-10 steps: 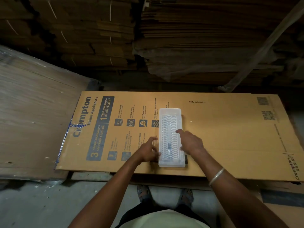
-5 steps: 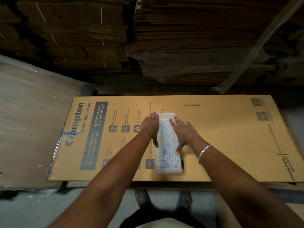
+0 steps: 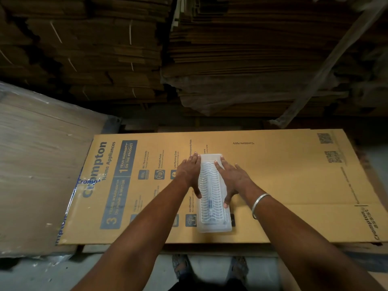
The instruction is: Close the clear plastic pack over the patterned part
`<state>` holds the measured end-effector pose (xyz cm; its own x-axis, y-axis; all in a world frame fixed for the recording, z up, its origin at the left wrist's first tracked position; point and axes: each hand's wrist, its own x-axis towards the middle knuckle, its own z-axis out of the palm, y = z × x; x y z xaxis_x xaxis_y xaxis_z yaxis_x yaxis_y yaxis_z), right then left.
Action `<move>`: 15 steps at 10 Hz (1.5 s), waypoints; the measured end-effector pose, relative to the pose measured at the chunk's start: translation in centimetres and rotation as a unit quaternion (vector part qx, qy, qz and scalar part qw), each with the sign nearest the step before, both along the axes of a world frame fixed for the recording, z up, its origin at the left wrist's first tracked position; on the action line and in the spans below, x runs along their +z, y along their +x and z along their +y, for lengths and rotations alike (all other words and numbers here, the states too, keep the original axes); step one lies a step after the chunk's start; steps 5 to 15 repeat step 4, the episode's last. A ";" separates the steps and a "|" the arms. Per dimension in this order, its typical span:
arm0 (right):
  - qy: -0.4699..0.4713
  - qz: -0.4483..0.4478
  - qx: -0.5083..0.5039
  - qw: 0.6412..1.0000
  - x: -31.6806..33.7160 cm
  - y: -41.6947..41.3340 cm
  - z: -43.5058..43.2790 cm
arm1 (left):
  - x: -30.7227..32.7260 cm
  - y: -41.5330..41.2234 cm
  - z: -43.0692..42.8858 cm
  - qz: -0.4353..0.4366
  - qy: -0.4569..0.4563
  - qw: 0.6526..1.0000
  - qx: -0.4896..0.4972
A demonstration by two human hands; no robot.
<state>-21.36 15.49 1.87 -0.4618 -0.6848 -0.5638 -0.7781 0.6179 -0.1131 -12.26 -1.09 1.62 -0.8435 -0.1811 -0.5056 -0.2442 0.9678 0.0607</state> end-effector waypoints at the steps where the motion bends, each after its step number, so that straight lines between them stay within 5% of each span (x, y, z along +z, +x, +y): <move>1: -0.002 -0.006 0.008 1.000 0.4 -0.1 0.3 | 0.4 0.2 0.0 0.011 0.011 1.000 0.000; 4: -0.098 0.037 -0.055 0.993 2.7 -0.3 -0.6 | 3.0 -0.1 0.4 0.081 0.071 0.988 0.108; 15: -0.098 0.037 -0.055 0.993 2.7 -0.3 -0.6 | 3.0 -0.1 0.4 0.081 0.071 0.988 0.108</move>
